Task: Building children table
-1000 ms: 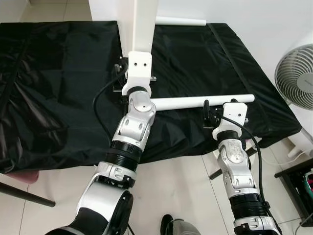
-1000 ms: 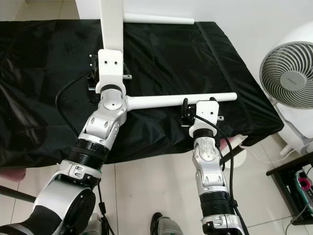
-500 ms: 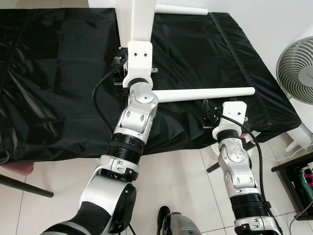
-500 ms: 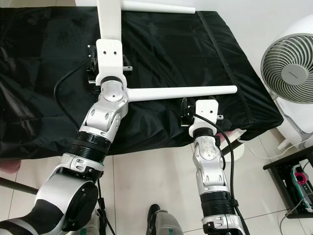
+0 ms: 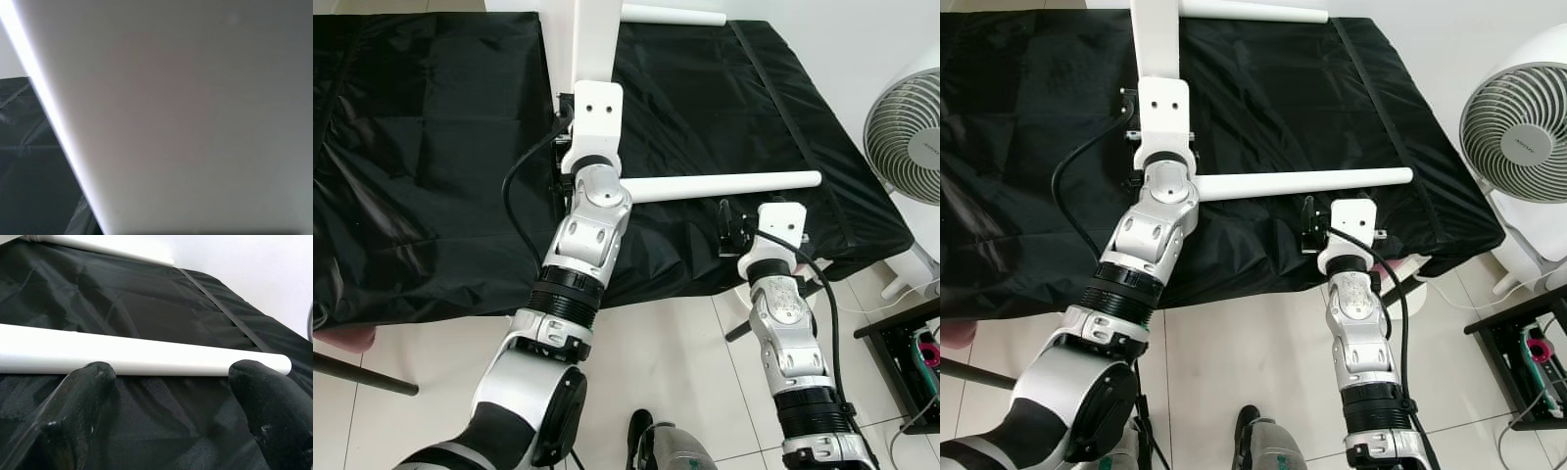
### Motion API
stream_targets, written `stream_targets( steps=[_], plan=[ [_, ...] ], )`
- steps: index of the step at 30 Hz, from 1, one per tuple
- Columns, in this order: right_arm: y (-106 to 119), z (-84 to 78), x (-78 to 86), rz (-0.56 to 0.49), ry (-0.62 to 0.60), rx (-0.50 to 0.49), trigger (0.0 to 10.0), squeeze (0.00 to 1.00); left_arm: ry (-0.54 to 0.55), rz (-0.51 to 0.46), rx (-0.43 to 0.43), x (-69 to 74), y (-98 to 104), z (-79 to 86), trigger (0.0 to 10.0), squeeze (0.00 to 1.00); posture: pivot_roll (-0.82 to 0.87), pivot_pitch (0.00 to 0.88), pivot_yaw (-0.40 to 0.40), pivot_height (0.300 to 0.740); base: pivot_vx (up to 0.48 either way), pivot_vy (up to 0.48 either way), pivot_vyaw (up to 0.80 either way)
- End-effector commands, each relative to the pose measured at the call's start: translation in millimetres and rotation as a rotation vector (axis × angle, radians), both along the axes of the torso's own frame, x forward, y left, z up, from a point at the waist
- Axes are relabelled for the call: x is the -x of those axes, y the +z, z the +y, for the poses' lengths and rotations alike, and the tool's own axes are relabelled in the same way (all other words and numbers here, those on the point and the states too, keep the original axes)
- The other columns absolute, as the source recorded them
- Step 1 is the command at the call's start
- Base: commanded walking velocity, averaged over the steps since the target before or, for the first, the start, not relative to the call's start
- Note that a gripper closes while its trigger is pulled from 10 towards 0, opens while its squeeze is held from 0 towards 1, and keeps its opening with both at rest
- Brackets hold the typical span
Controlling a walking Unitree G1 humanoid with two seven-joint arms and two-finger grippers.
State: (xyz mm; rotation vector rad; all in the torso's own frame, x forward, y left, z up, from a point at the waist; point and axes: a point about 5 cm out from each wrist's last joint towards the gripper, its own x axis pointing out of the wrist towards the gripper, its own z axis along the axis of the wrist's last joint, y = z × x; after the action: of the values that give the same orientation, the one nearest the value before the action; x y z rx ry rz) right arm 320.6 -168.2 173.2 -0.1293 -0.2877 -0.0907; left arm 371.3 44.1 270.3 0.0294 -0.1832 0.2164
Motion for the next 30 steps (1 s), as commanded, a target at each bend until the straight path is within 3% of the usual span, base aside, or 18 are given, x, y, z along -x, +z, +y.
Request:
stream_targets(
  steps=[1,8,11,12,22,24,28,30],
  plan=[
    [-5,-2.1,3.1,0.019,-0.01,0.006,10.0,0.0,0.164,0.091,0.126,16.3,-13,-27.5,0.0,0.0,0.07,0.234,-0.066,0.74,0.0,0.0,0.0],
    [-6,-0.1,2.1,0.021,-0.006,0.002,10.0,0.0,0.208,0.079,0.08,13.6,-18,-2.1,0.0,0.0,0.09,0.227,-0.066,0.74,0.0,0.0,0.0],
    [-6,1.0,0.3,0.02,-0.004,-0.001,10.0,0.0,0.276,0.068,-0.004,13.8,-28,39.0,0.0,0.0,0.1,0.222,-0.068,0.74,0.0,0.0,0.0],
    [-6,1.1,-0.1,0.02,-0.003,-0.001,10.0,0.0,0.287,0.067,-0.02,14.6,-29,45.8,0.0,0.0,0.1,0.222,-0.068,0.74,0.0,0.0,0.0],
    [-5,3.0,-3.9,0.017,0.002,-0.002,10.0,0.0,0.337,0.049,-0.109,22.5,-28,84.2,0.0,0.0,0.13,0.212,-0.075,0.74,0.0,0.0,0.0],
    [-5,3.0,-3.9,0.017,0.002,-0.002,10.0,0.0,0.337,0.049,-0.109,22.5,-28,84.2,0.0,0.0,0.13,0.212,-0.075,0.74,0.0,0.0,0.0],
    [-5,3.5,-6.3,0.016,0.008,0.001,10.0,0.0,0.322,-0.002,-0.173,26.4,-16,105.6,0.0,0.0,0.14,0.21,-0.082,0.74,0.0,0.0,0.0],
    [-4,3.6,-6.7,0.015,0.008,0.003,10.0,0.0,0.309,-0.011,-0.175,27.5,-13,108.8,0.0,0.0,0.14,0.21,-0.082,0.74,0.0,0.0,0.0]
  ],
)
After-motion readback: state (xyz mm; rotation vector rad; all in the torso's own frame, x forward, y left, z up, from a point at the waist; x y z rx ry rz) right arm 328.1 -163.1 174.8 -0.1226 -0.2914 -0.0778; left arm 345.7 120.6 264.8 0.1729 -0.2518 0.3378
